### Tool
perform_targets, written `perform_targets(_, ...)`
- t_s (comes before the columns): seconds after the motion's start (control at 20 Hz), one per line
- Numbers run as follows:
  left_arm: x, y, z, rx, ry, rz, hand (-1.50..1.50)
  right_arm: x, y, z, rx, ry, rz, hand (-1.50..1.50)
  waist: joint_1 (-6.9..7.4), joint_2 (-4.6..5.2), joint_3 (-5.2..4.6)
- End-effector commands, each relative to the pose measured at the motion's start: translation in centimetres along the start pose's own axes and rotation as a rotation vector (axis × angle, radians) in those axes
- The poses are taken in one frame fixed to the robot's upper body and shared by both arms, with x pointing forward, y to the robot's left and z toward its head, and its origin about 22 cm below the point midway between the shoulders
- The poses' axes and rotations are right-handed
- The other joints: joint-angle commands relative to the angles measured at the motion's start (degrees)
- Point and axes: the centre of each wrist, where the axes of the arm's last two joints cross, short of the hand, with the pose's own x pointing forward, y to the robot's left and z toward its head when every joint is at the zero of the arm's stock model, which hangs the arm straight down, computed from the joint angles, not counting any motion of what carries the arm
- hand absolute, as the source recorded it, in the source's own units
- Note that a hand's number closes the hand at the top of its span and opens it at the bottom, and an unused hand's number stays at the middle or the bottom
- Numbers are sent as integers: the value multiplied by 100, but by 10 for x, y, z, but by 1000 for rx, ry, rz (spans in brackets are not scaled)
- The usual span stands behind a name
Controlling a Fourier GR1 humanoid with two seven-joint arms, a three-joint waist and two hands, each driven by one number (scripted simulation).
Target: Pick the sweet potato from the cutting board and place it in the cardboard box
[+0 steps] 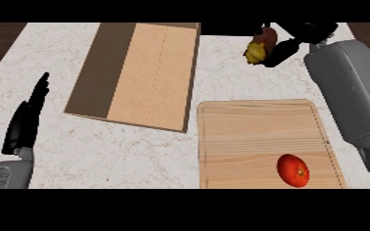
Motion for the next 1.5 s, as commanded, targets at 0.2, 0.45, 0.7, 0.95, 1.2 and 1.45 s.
perform_targets(0.2, -1, 14, 2, 7, 19, -3, 0, 31, -9, -63, -70, -201, -139, 150, -67, -58, -11)
perform_targets(0.45, 7, 12, -3, 5, 16, -14, 0, 63, -15, -101, -20, -228, -281, 150, -90, -66, -12)
perform_targets(0.7, -5, 0, 4, 7, 26, -11, 0, 102, -13, -135, -35, -200, -380, 150, -98, -67, -13)
perform_targets(0.95, 3, 13, -12, 15, 17, -18, 0, 136, -10, -164, 20, -149, -468, 150, -56, -35, -17)
perform_targets(1.2, 17, -9, -4, -17, -6, -17, 0, 145, -2, -178, 57, -100, -470, 150, 159, -7, -17)
perform_targets(1.45, 10, -6, -11, -41, -22, -17, 0, 141, 31, -170, 59, -50, -461, 150, 298, 31, -27)
